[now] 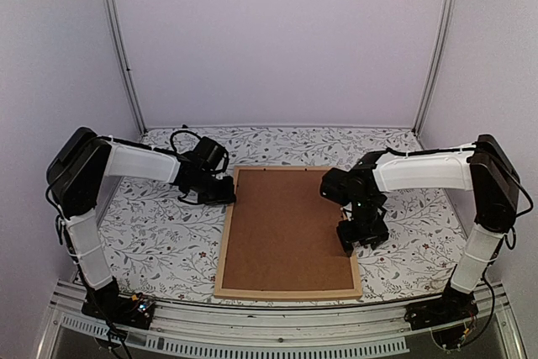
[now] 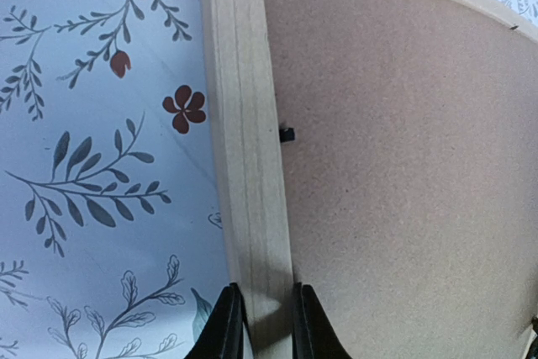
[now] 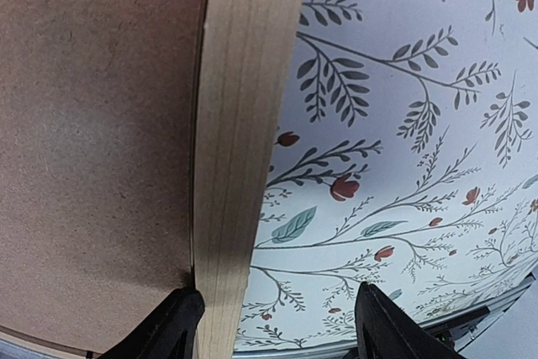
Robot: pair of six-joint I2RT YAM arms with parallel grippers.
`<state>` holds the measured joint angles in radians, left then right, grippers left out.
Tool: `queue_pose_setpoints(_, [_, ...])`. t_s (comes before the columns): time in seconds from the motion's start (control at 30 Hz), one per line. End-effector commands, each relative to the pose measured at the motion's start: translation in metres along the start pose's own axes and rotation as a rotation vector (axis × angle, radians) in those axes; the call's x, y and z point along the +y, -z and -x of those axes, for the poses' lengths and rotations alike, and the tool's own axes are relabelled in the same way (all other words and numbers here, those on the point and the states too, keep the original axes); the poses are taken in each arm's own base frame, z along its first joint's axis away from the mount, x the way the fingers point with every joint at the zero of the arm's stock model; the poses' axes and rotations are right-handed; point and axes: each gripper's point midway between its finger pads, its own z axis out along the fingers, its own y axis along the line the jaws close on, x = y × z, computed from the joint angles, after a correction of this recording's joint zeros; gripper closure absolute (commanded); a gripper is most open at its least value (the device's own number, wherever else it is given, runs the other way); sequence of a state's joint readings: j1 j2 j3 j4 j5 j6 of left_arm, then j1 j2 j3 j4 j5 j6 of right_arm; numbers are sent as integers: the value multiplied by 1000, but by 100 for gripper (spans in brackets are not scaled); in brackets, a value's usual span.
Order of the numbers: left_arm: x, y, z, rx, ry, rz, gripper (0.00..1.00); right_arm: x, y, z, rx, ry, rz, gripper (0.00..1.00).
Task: Put the photo into the frame
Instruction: Press the fastener onto the backboard.
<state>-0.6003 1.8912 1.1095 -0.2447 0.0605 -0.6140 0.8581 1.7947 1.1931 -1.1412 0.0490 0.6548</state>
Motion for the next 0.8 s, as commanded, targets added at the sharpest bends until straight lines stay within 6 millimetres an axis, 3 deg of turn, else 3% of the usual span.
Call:
queue_pose_setpoints(0.0, [14, -12, -42, 127, -55, 47, 100, -1, -22, -7, 47, 15, -65, 33])
queue_pose_setpoints(0.47, [16, -12, -45, 132, -52, 51, 100, 12, -36, -9, 59, 34, -40, 33])
queue_pose_setpoints(0.63, [16, -12, -44, 128, -53, 52, 100, 38, -2, 17, -77, 39, 107, 31])
queue_pose_setpoints(0.77, [16, -12, -43, 126, -49, 49, 100, 43, 30, 36, -190, 10, 204, 29])
